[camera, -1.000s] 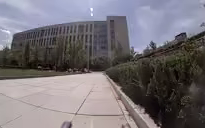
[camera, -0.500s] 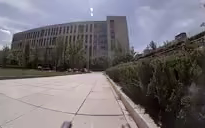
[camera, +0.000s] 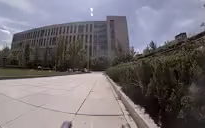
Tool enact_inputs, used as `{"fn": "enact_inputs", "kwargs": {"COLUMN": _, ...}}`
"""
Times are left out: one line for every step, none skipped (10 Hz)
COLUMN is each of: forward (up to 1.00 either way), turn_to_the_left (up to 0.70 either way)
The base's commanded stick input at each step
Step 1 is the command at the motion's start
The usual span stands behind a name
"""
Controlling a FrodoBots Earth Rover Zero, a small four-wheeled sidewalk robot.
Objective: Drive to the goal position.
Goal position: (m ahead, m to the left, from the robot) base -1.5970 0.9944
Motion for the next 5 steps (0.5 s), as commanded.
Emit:
{"fn": "enact_inputs", "kwargs": {"forward": 0.00, "turn_to_the_left": 0.00}}
{"fn": "enact_inputs", "kwargs": {"forward": 0.00, "turn_to_the_left": 0.00}}
{"fn": "enact_inputs", "kwargs": {"forward": 0.00, "turn_to_the_left": 0.00}}
{"fn": "enact_inputs", "kwargs": {"forward": 0.01, "turn_to_the_left": 0.00}}
{"fn": "enact_inputs", "kwargs": {"forward": 0.02, "turn_to_the_left": 0.00}}
